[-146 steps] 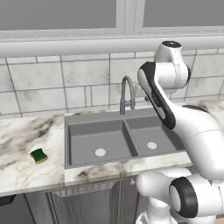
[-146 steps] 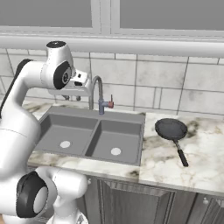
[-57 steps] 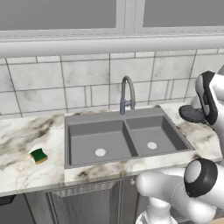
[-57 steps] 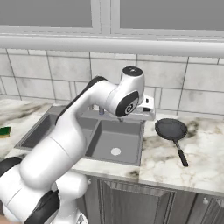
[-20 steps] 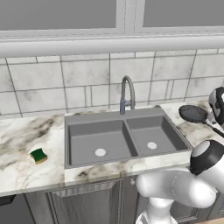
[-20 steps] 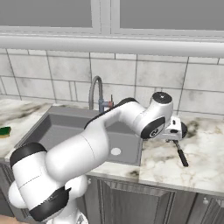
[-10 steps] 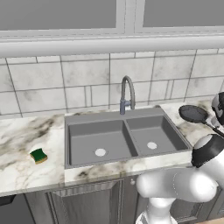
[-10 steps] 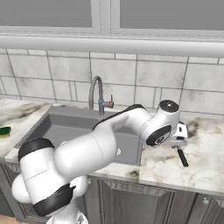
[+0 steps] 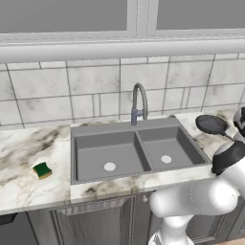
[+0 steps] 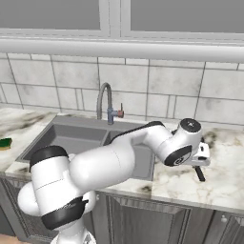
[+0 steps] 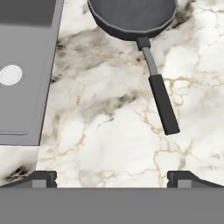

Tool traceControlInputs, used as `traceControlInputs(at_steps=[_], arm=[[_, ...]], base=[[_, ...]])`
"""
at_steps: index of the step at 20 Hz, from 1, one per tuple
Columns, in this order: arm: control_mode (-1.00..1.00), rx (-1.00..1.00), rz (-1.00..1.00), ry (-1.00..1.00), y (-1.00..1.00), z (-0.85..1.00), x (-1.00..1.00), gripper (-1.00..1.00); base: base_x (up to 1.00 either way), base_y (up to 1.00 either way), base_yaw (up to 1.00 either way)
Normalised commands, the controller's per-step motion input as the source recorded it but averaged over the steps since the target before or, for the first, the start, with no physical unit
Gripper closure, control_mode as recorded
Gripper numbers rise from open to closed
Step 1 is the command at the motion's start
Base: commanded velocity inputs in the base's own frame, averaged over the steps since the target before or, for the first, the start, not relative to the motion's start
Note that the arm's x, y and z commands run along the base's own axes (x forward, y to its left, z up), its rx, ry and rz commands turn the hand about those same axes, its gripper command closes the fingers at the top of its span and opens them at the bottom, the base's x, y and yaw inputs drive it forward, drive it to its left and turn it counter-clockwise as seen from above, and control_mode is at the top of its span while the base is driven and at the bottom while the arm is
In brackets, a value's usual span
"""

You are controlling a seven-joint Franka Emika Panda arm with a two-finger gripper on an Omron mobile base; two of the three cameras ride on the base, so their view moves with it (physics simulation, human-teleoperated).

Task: Pick the pan and sponge and place them into the sink. Then turn on the water.

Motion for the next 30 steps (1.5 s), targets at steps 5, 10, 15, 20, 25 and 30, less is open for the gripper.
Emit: traceControlInputs(at_steps=[5,10,15,20,25,30], arm=[[-1.0,0.0,0.0,0.0,-0.23,-0.24,0.14,-1.0],[-1.0,0.0,0.0,0.0,-0.23,-0.22,0.17,-1.0],[-1.0,0.0,0.0,0.0,-0.24,-0.2,0.17,-1.0],[-1.0,0.0,0.0,0.0,-0.19,-0.23,0.16,-1.0],[-1.0,0.0,0.0,0.0,-0.17,-0.23,0.17,-1.0],[-1.0,0.0,0.0,0.0,-0.19,-0.23,0.19,-1.0]], base=[[0.0,0.0,0.0],[0.0,0.0,0.0],[0.0,0.0,0.0],[0.0,0.0,0.0],[0.0,0.0,0.0],[0.0,0.0,0.0]])
